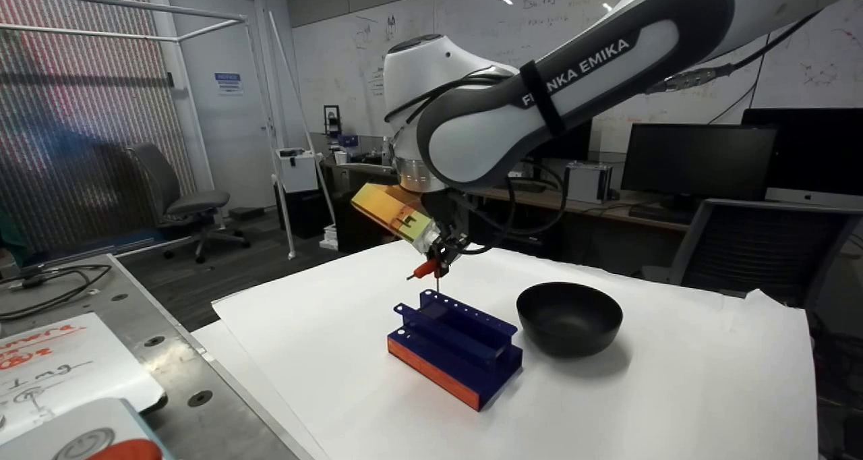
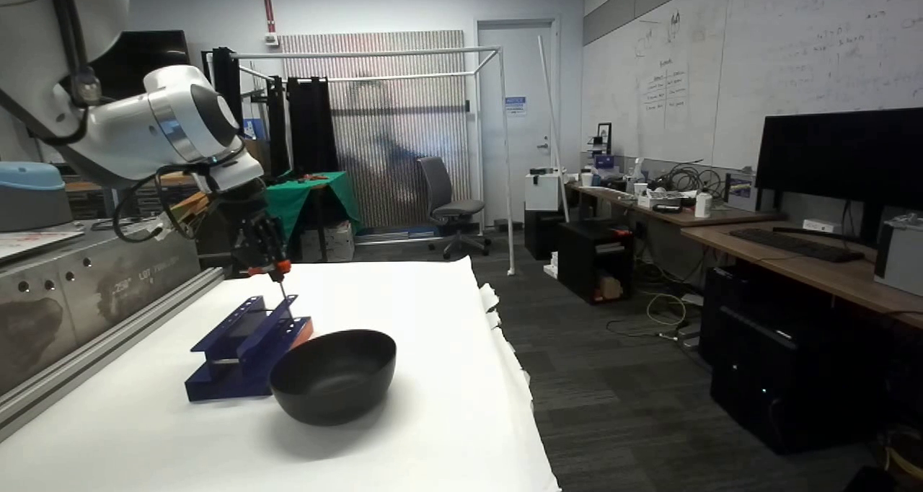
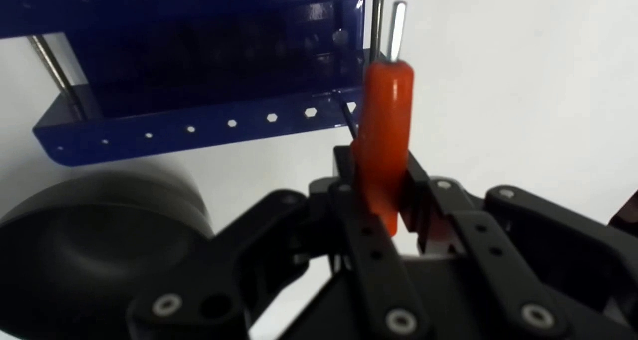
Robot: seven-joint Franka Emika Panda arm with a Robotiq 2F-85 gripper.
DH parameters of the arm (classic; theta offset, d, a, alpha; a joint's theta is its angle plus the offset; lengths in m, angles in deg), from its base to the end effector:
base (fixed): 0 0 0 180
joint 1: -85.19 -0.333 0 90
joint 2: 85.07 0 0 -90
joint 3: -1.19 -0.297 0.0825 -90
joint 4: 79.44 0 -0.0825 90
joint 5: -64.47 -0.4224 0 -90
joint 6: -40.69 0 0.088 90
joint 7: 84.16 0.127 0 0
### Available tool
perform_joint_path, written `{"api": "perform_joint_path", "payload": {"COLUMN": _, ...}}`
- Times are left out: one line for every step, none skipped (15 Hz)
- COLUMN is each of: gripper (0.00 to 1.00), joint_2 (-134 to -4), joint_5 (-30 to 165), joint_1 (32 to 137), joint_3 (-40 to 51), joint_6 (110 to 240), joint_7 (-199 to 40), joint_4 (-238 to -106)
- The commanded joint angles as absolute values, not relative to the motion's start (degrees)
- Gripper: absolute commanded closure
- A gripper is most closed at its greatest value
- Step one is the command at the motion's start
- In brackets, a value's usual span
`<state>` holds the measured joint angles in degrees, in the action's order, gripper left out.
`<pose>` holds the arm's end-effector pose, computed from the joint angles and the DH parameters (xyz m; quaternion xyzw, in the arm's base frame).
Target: Pick up the orange object and put it in the bowl
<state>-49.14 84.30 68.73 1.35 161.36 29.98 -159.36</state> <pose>0.7328 0.1919 0.2995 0.7083 -0.6880 0.1558 0.0263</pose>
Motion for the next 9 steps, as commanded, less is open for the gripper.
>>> {"api": "perform_joint_path", "payload": {"gripper": 0.85, "joint_2": -54.76, "joint_5": 83.46, "joint_1": 67.71, "joint_3": 1.72, "joint_6": 157.19, "joint_7": 26.58, "joint_4": -161.11}}
{"api": "perform_joint_path", "payload": {"gripper": 0.85, "joint_2": -56.05, "joint_5": 83.62, "joint_1": 67.54, "joint_3": 1.66, "joint_6": 156.10, "joint_7": 26.05, "joint_4": -161.40}}
{"api": "perform_joint_path", "payload": {"gripper": 0.85, "joint_2": -57.76, "joint_5": 83.75, "joint_1": 67.45, "joint_3": 1.55, "joint_6": 155.27, "joint_7": 25.57, "joint_4": -162.20}}
{"api": "perform_joint_path", "payload": {"gripper": 0.84, "joint_2": -59.64, "joint_5": 83.94, "joint_1": 67.39, "joint_3": 1.51, "joint_6": 154.39, "joint_7": 25.27, "joint_4": -162.95}}
{"api": "perform_joint_path", "payload": {"gripper": 0.84, "joint_2": -60.94, "joint_5": 84.32, "joint_1": 67.16, "joint_3": 1.55, "joint_6": 153.07, "joint_7": 25.45, "joint_4": -162.84}}
{"api": "perform_joint_path", "payload": {"gripper": 0.84, "joint_2": -62.21, "joint_5": 84.53, "joint_1": 67.10, "joint_3": 1.48, "joint_6": 151.12, "joint_7": 25.20, "joint_4": -162.86}}
{"api": "perform_joint_path", "payload": {"gripper": 0.84, "joint_2": -62.83, "joint_5": 85.27, "joint_1": 66.84, "joint_3": 1.70, "joint_6": 148.50, "joint_7": 25.72, "joint_4": -162.17}}
{"api": "perform_joint_path", "payload": {"gripper": 0.85, "joint_2": -63.10, "joint_5": 87.38, "joint_1": 66.11, "joint_3": 2.44, "joint_6": 144.40, "joint_7": 27.83, "joint_4": -161.53}}
{"api": "perform_joint_path", "payload": {"gripper": 0.85, "joint_2": -63.02, "joint_5": 89.04, "joint_1": 66.00, "joint_3": 2.69, "joint_6": 141.60, "joint_7": 29.11, "joint_4": -160.90}}
